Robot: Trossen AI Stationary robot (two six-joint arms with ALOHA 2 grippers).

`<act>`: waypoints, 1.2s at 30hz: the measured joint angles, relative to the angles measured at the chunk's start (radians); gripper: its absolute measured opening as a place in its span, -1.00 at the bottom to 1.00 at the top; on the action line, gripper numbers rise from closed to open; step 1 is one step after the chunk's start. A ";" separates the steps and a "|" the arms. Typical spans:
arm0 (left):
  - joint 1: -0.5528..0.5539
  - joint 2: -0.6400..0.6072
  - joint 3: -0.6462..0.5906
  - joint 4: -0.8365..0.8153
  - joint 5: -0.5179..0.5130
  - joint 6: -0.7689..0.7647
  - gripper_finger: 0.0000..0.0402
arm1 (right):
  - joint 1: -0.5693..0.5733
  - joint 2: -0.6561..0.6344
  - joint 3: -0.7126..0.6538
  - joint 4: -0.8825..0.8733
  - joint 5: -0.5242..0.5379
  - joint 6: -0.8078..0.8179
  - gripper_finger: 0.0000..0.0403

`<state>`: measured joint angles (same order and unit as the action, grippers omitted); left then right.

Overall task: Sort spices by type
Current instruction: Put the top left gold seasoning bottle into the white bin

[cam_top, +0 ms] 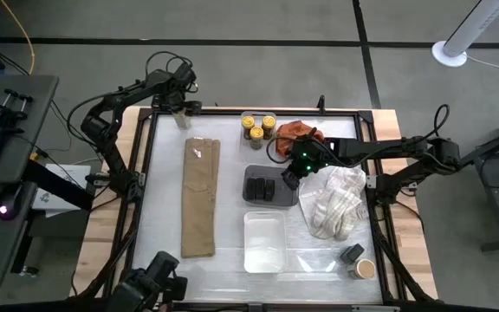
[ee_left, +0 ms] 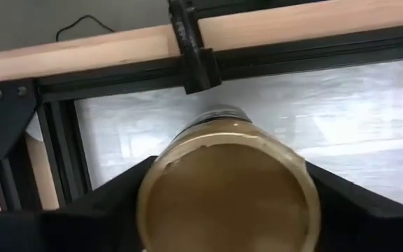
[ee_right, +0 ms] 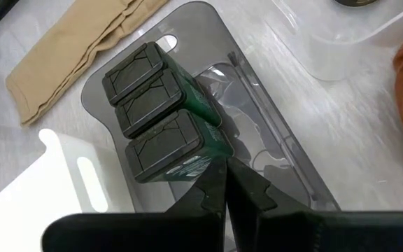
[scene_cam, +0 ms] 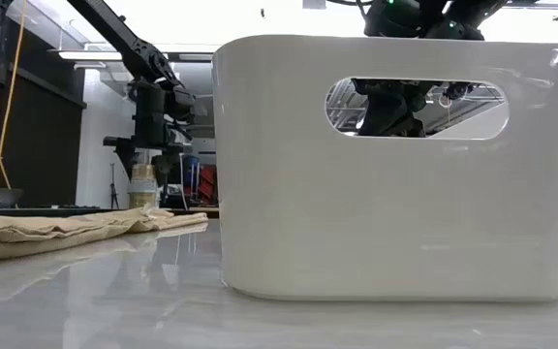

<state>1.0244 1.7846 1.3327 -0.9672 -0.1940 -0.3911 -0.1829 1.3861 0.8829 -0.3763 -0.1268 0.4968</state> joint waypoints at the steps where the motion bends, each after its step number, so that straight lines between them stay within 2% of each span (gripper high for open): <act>1: -0.002 -0.004 0.000 0.002 -0.003 0.002 0.26 | 0.000 0.000 0.000 0.000 0.000 0.001 -1.00; 2: -0.005 -0.007 0.000 0.002 -0.006 0.008 0.16 | 0.000 0.000 0.000 0.000 0.000 0.002 -1.00; 6: -0.019 -0.038 -0.002 0.002 -0.008 0.052 0.16 | 0.002 -0.026 0.000 0.000 -0.008 0.003 -1.00; 10: -0.041 -0.115 -0.002 0.010 0.013 0.108 0.16 | 0.013 -0.112 0.000 0.000 -0.004 0.025 -1.00; 16: -0.173 -0.326 -0.002 0.031 0.150 0.173 0.16 | 0.073 -0.277 0.000 -0.013 0.096 0.115 -1.00; 20: -0.394 -0.476 0.000 0.037 0.220 0.167 0.16 | 0.150 -0.370 0.000 -0.077 0.189 0.179 -1.00; 24: -0.705 -0.552 0.000 0.059 0.211 0.062 0.16 | 0.249 -0.431 0.000 -0.163 0.298 0.215 -1.00; 26: -0.877 -0.554 0.000 0.099 0.161 -0.003 0.16 | 0.293 -0.445 0.000 -0.198 0.343 0.221 -1.00; 29: -1.117 -0.499 0.000 0.208 0.060 -0.079 0.16 | 0.347 -0.445 0.000 -0.235 0.364 0.221 -1.00; 31: -1.234 -0.433 0.000 0.303 0.019 -0.098 0.16 | 0.377 -0.440 0.000 -0.251 0.363 0.221 -1.00; 34: -1.348 -0.320 0.011 0.421 0.007 -0.142 0.16 | 0.417 -0.432 0.000 -0.273 0.363 0.203 -1.00; 36: -1.394 -0.237 0.055 0.423 0.008 -0.177 0.16 | 0.438 -0.430 0.000 -0.281 0.363 0.180 -1.00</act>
<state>-0.3697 1.5475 1.3874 -0.5439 -0.1865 -0.5679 0.2551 0.9560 0.8825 -0.6576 0.2364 0.6765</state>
